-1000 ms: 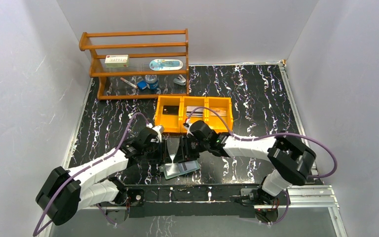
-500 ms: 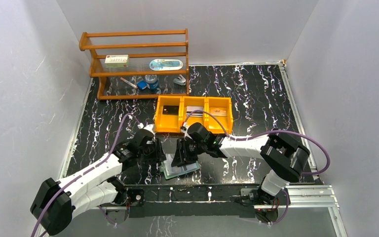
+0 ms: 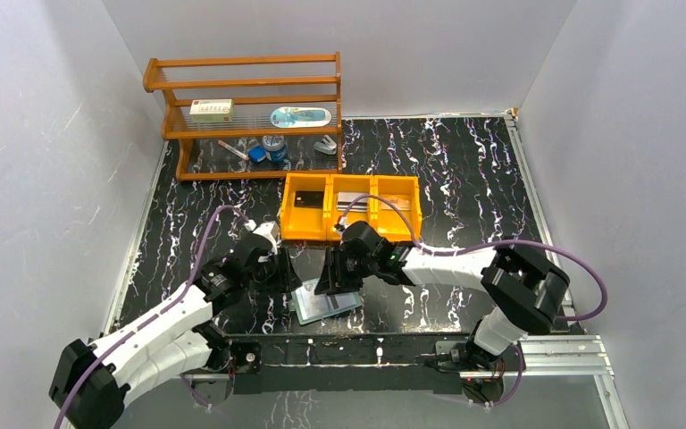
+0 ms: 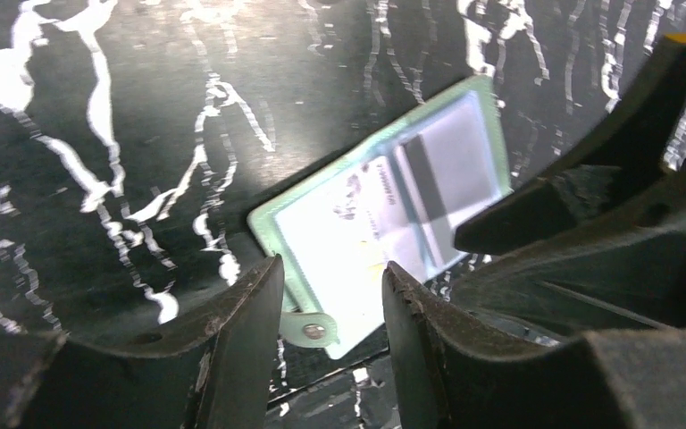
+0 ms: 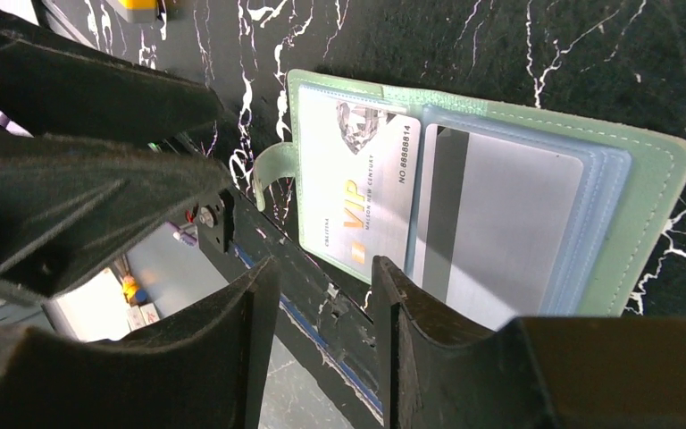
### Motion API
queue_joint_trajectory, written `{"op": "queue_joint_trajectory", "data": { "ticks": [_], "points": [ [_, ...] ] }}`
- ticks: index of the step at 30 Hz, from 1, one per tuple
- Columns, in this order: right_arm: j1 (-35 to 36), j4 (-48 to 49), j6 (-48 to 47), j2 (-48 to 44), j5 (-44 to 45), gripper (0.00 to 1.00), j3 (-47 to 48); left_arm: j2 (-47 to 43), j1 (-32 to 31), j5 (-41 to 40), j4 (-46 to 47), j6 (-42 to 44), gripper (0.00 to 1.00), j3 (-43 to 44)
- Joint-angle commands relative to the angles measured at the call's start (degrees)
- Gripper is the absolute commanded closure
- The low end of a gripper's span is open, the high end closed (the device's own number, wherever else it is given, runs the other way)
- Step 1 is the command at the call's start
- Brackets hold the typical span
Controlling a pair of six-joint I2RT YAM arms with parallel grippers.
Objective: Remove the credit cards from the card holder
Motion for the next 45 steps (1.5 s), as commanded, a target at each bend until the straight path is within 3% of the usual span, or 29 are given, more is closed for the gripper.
{"op": "queue_joint_trajectory", "data": {
  "ticks": [1,8,25,37,45],
  "points": [
    [0.2,4.0,1.3,1.4,-1.2,0.5,0.1,2.1,-0.1,10.4,6.4,3.1,0.56,0.5],
    [0.2,5.1,1.2,4.0,-2.7,0.52,0.2,9.6,-0.1,18.1,11.2,3.7,0.57,-0.7],
    [0.2,-0.4,0.4,6.8,0.9,0.56,0.7,16.1,-0.2,11.4,4.4,3.0,0.65,-0.5],
    [0.2,7.7,4.8,8.5,-2.3,0.62,-2.1,17.6,-0.3,11.0,5.8,2.8,0.78,-2.0],
    [0.1,8.9,6.3,7.8,-1.3,0.72,-3.0,16.7,-0.3,10.7,5.6,2.9,0.79,-1.9]
  ]
}}
